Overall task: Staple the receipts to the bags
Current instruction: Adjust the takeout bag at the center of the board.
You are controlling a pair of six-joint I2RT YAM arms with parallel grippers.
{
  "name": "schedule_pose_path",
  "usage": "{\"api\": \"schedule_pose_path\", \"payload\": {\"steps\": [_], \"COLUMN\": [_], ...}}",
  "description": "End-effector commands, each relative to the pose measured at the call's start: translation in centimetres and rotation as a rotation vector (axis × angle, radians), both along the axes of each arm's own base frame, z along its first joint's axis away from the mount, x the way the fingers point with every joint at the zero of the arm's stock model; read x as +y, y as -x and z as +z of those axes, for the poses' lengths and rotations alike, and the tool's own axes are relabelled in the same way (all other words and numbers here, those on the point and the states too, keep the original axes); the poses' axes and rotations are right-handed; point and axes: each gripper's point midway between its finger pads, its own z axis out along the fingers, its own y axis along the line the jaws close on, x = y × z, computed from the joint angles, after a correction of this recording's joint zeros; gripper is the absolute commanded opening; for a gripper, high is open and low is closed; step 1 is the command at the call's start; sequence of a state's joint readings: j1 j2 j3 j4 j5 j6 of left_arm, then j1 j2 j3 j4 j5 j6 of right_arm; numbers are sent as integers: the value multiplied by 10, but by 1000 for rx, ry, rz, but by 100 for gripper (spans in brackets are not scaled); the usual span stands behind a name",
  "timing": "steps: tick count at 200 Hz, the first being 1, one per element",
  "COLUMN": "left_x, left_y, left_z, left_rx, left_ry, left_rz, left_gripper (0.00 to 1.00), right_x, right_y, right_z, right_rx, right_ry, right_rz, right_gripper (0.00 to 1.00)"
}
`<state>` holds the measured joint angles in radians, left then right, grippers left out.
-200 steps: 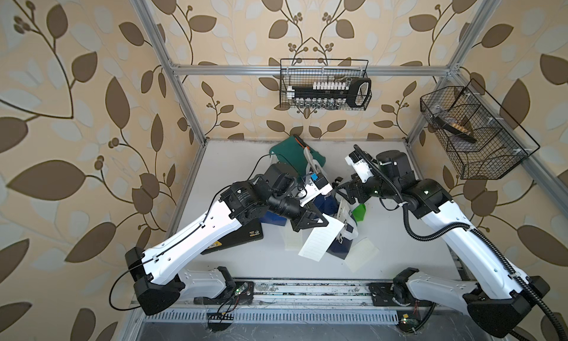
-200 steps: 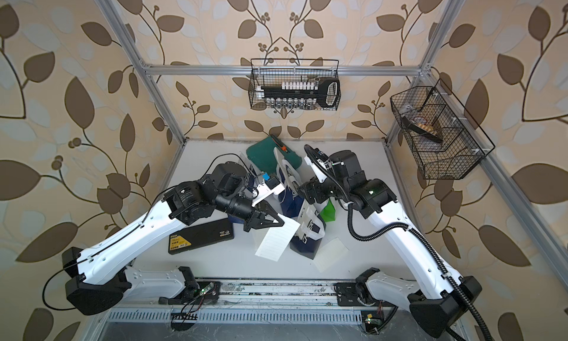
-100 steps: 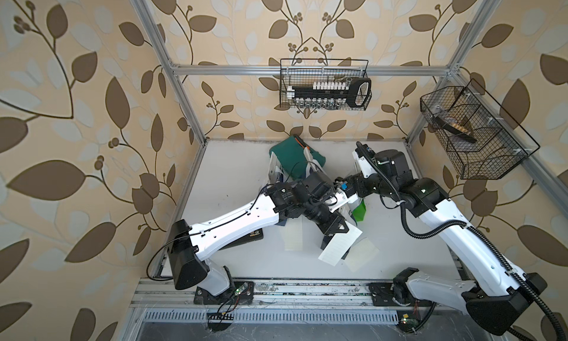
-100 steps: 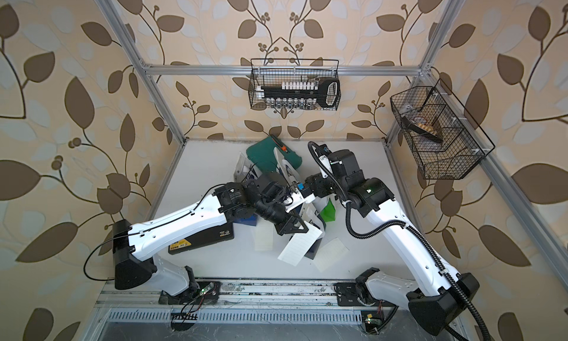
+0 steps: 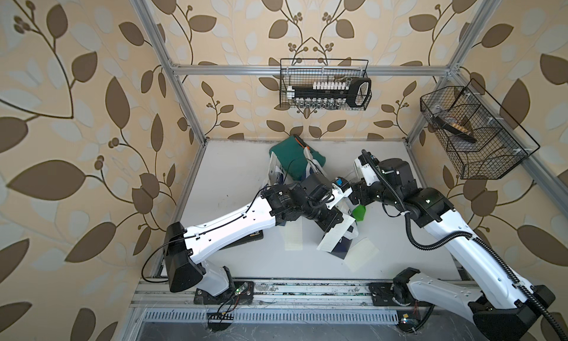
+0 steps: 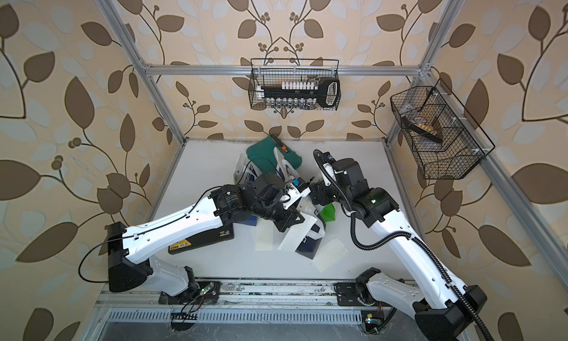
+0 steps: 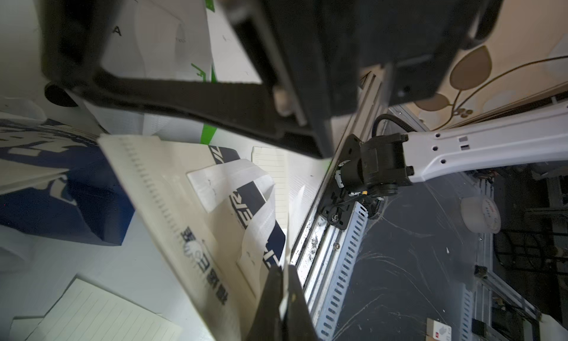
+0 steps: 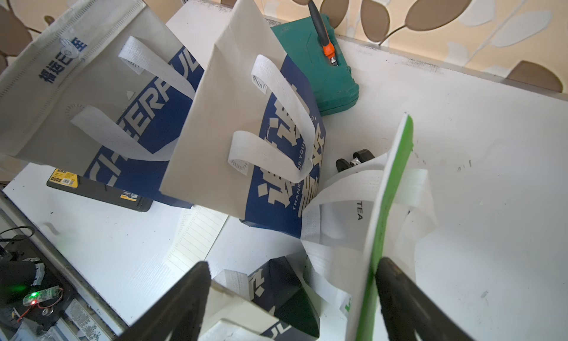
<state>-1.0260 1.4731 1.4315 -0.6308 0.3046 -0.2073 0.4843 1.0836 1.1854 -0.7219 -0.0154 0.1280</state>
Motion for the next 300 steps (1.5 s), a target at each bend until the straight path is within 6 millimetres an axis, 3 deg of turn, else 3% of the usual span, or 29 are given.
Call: {"api": "schedule_pose_path", "payload": {"steps": [1,33,59,82,130,161,181,198,258,300], "left_x": [-1,-7,-12,-16,-13,-4,2,-2,-6,-4], "left_y": [-7,-6,2,-4,-58,-113,-146,-160,-164,-130], "left_z": [8,0,5,-1,-12,-10,-3,11,57,104], "left_rx": [-56,-41,-45,-63,-222,-266,-279,-331,-459,-494], "left_ry": [19,-5,41,33,-32,-15,-2,8,29,159], "left_rz": [-3,-32,-95,-91,68,177,226,222,158,51], "left_gripper": [0,0,0,0,0,0,0,0,0,0], "right_x": [-4,-3,-4,-5,-16,-23,-27,-31,-34,-53], "right_y": [-5,-9,-10,-11,-18,-19,-19,-18,-27,-26], "right_z": [3,4,2,1,12,18,19,20,23,28], "right_rx": [-14,-19,-17,-19,-62,-84,-90,-98,-97,-119], "right_ry": [18,20,28,34,48,61,65,66,48,33], "right_rz": [-30,-32,-35,-45,-114,-141,-153,-169,-201,-267], "right_gripper": [84,84,84,84,85,85,85,86,86,86]}}
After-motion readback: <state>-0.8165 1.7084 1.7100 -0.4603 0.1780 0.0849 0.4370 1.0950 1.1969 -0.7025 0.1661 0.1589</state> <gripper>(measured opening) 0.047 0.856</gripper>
